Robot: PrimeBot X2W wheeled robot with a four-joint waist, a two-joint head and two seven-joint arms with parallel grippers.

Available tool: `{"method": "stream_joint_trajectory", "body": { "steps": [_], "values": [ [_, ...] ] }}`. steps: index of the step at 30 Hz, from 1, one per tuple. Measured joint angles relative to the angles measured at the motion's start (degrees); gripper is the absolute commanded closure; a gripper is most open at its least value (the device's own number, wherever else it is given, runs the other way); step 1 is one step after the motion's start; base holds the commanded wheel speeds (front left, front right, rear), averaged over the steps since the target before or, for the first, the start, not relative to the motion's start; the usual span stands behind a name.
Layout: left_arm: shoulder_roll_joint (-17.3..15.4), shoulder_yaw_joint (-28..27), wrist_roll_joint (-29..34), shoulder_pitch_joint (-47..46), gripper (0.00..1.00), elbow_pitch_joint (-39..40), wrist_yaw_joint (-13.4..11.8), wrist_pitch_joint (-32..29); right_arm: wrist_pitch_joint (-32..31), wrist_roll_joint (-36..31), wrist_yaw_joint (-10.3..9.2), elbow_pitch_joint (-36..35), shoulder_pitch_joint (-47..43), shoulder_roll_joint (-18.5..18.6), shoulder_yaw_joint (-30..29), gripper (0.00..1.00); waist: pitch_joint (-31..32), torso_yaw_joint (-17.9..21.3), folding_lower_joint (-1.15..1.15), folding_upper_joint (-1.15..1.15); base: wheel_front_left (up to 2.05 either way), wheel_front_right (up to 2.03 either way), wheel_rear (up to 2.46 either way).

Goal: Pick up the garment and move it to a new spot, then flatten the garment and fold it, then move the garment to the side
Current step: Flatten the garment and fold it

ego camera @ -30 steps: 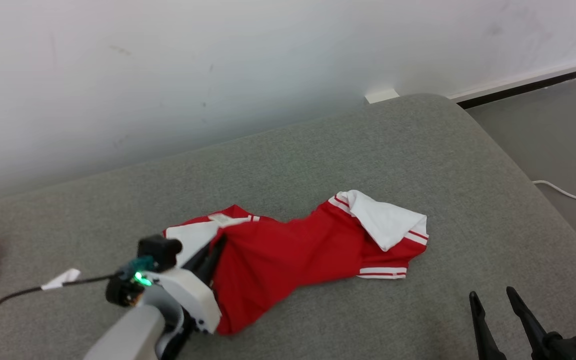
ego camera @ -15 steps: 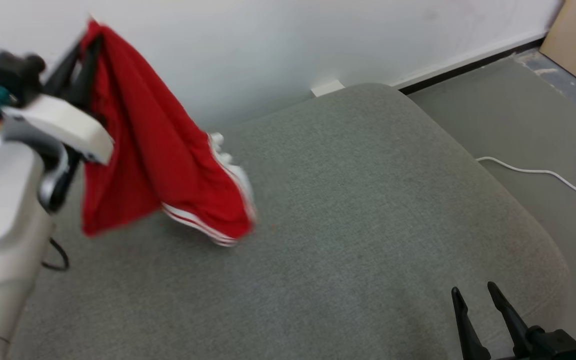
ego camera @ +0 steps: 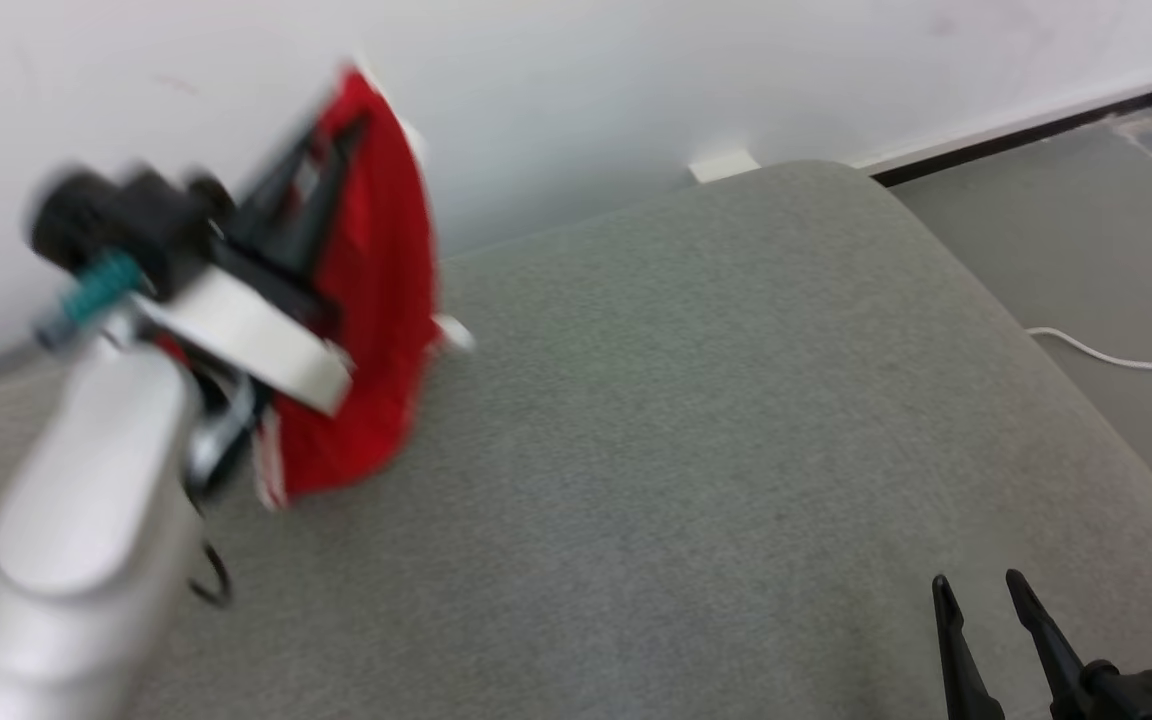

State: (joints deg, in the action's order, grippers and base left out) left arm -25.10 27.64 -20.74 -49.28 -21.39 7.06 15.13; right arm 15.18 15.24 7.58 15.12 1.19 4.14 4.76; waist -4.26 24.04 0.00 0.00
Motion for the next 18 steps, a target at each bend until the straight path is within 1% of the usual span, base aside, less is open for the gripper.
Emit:
{"method": "stream_joint_trajectory", "body": {
  "steps": [4,6,9,10,14,18],
  "values": [
    [2.6,1.8,-1.2,13.7,1.0,7.3,-0.1,0.0,0.0,-0.4,0.0,-0.1,-1.0,-0.1,-0.8,0.0,0.7,-3.3,0.0,0.0,0.0,0.0,0.0],
    [3.8,2.4,-1.4,21.3,1.0,10.5,-1.2,0.0,0.0,-0.6,0.0,-0.2,-1.5,-0.1,-1.2,0.0,1.1,-5.0,0.0,0.0,0.0,0.0,0.0],
    [5.3,2.9,-1.4,31.7,1.0,13.2,-2.2,0.0,0.0,-0.8,0.0,-0.4,-2.1,-0.1,-1.2,0.0,1.5,-7.8,0.0,0.0,0.0,0.0,0.0],
    [5.6,2.9,-1.0,34.7,1.0,13.6,-2.6,0.0,0.0,-0.9,0.0,-0.3,-2.2,-0.1,-1.2,0.0,1.6,-8.7,0.0,0.0,0.0,0.0,0.0],
    [7.7,2.3,-0.1,44.3,1.0,14.2,-2.9,0.0,0.0,-0.9,0.0,-0.4,-2.4,0.3,-1.4,0.0,1.9,-12.2,0.0,0.0,0.0,0.0,0.0],
    [9.6,1.1,2.2,50.5,1.0,12.8,-2.5,0.0,0.0,-1.0,0.0,-0.3,-2.5,0.8,-1.3,0.0,2.3,-15.2,0.0,0.0,0.0,0.0,0.0]
  ]
}}
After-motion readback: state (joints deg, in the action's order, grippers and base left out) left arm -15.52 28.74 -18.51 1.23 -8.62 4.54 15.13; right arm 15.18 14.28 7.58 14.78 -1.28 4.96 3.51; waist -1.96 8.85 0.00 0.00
